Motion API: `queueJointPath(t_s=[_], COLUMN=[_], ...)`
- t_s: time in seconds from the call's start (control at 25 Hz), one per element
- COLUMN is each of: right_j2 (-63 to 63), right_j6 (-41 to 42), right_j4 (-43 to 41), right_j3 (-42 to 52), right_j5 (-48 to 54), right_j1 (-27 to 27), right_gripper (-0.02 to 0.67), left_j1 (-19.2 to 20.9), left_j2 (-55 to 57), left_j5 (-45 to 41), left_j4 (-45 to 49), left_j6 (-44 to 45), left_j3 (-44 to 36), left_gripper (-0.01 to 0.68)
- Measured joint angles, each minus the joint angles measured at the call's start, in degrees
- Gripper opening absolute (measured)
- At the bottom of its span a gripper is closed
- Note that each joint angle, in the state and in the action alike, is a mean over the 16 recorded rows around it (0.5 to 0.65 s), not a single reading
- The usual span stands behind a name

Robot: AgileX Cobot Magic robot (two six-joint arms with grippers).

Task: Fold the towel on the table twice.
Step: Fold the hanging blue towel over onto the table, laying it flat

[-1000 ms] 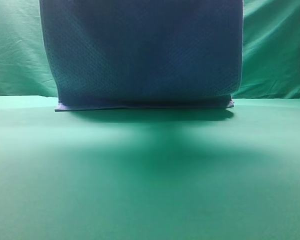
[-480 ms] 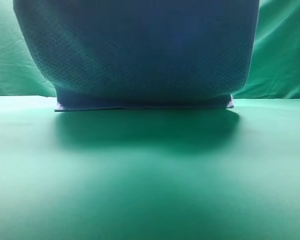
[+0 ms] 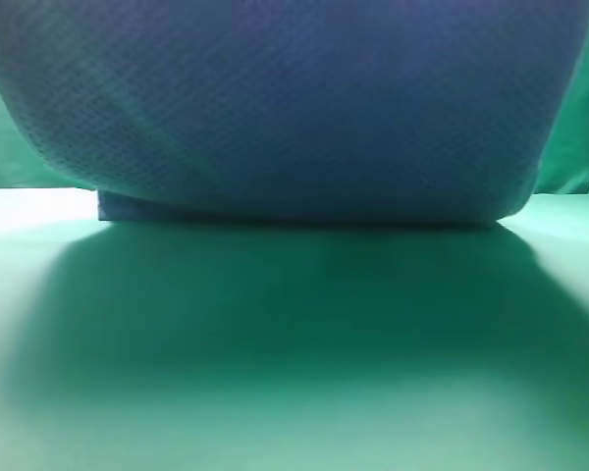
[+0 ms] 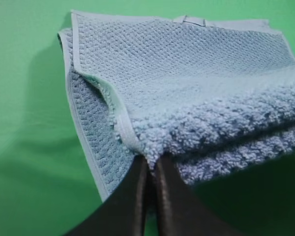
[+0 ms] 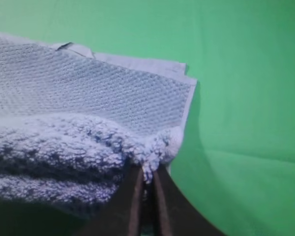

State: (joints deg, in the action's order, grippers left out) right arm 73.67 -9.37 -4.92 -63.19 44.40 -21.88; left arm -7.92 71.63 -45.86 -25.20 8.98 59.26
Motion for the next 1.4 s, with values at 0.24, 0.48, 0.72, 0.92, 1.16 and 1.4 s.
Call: queueJointPath(t_s=[0.24, 0.48, 0.72, 0.92, 1.16, 1.4], right_j2=[-7.6, -13.0, -15.4, -13.7, -7.1, 3.3], right_j6=[0.7, 1.7, 2.8, 3.2, 3.6, 4.0], right_j4=[4.1, 8.5, 11.6, 12.0, 10.1, 7.3], right_j3=[9.6, 16.7, 21.4, 22.4, 18.8, 11.3], right_j5=[-1.2, -0.5, -0.2, -0.9, -2.7, -4.2], right_j1=[0.0, 0.0, 0.0, 0.0, 0.0, 0.4], right_gripper=[0.000, 0.000, 0.000, 0.000, 0.000, 0.000], left_j1=[0.0, 0.0, 0.0, 0.0, 0.0, 0.0], left_j2=[-5.8, -9.3, -10.2, -8.1, -2.3, 6.6], left_j5=[-0.8, -0.8, 0.5, 2.4, 6.0, 9.4], left_j4=[-2.8, -4.8, -5.9, -6.7, -7.2, -7.3], left_j6=[1.4, 2.3, 3.2, 3.8, 4.6, 5.0], left_j3=[-8.6, -16.0, -20.0, -20.8, -18.4, -12.4], left_gripper=[0.000, 0.000, 0.000, 0.000, 0.000, 0.000])
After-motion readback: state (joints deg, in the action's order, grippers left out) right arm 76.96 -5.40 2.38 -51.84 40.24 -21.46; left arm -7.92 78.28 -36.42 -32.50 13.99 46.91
